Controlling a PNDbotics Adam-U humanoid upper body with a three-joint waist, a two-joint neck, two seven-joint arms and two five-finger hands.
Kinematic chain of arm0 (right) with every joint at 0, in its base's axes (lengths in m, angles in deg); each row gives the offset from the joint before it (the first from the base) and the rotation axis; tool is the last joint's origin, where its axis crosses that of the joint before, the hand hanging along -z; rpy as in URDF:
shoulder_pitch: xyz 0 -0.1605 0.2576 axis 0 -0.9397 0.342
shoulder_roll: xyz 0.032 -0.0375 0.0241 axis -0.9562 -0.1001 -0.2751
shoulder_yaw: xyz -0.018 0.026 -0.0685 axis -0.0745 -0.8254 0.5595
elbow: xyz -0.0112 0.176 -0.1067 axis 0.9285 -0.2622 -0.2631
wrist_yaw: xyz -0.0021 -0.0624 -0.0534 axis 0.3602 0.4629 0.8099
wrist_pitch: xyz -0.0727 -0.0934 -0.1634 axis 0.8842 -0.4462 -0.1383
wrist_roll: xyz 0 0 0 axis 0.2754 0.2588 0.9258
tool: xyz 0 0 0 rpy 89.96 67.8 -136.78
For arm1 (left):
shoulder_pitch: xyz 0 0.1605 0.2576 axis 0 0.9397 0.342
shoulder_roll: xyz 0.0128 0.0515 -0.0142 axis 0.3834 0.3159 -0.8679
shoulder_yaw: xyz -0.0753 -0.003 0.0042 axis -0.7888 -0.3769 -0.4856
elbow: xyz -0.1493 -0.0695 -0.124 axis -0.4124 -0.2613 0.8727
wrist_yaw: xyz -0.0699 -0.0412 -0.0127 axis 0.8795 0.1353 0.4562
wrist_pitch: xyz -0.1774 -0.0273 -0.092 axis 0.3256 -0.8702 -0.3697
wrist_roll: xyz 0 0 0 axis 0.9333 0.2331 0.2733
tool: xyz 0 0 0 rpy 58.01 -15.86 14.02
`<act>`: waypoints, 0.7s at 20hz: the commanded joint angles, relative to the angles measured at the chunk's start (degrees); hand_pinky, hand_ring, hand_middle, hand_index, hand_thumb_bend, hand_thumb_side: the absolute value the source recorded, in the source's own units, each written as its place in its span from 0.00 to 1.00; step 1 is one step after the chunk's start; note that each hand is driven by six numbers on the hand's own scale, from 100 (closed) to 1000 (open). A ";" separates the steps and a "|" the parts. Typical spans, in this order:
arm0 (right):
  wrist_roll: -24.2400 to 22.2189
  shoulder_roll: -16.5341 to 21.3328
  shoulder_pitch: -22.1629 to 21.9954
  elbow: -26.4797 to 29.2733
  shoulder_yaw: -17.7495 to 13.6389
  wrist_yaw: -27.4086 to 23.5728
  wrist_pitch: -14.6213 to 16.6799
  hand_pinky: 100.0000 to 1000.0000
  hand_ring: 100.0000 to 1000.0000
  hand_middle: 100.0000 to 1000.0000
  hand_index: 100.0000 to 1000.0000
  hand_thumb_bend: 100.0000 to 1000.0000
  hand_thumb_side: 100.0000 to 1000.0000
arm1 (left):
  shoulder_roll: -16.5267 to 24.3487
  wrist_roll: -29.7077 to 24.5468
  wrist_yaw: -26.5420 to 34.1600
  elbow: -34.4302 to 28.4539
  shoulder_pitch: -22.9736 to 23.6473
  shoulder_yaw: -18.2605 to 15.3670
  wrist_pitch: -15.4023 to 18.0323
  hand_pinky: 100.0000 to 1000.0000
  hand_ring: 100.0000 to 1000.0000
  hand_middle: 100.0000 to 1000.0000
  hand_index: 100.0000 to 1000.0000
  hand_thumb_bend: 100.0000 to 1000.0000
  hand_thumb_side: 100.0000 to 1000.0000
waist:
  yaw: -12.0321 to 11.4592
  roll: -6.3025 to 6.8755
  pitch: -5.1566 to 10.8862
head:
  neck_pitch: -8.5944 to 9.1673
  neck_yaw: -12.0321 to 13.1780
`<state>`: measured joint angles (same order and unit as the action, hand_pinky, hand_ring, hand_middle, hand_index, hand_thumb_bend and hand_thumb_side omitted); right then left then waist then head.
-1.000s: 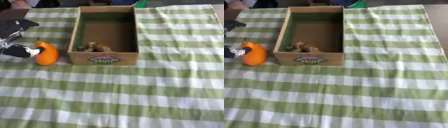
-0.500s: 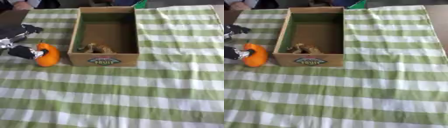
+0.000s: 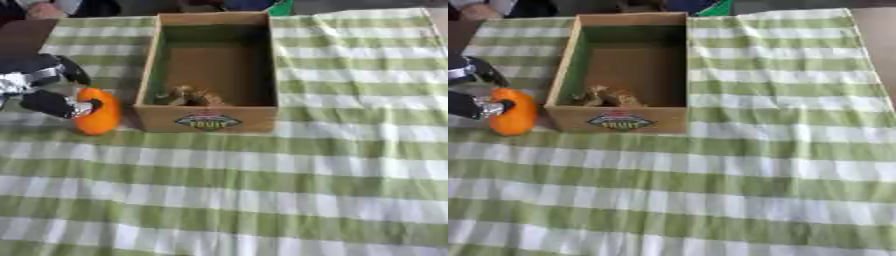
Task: Pick up objects on the table and place them in the box.
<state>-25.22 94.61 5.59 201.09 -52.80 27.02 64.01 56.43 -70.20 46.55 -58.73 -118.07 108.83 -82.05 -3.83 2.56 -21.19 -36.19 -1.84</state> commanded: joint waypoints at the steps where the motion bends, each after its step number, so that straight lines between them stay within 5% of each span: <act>1: 0.62 0.76 0.36 0.96 -0.68 -0.33 0.02 0.68 0.66 0.64 0.79 0.00 0.74 | 1.48 -3.04 0.87 -1.09 -1.34 -1.38 -0.58 0.81 0.80 0.70 0.75 0.17 0.58 | 0.05 -0.04 1.02 | 0.58 0.21; 8: 1.57 0.24 1.41 0.96 -0.81 -0.87 -0.61 0.67 0.65 0.63 0.78 0.00 0.74 | 1.50 -9.78 1.25 -2.65 -1.67 -3.11 -1.30 0.79 0.78 0.67 0.69 0.00 0.50 | 0.04 -0.03 0.92 | 0.67 0.24; 14: 3.10 0.14 1.36 0.96 -0.93 -1.01 -0.63 0.66 0.64 0.63 0.78 0.00 0.74 | 1.66 -15.45 3.41 -4.43 -1.81 -4.75 -2.57 0.78 0.75 0.66 0.69 0.00 0.37 | -0.07 -0.03 0.86 | 0.58 0.07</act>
<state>-22.75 93.78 6.24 201.09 -52.94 26.45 63.62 56.41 -84.48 49.32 -62.04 -118.55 105.47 -84.34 -3.86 2.55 -21.42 -36.16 -1.70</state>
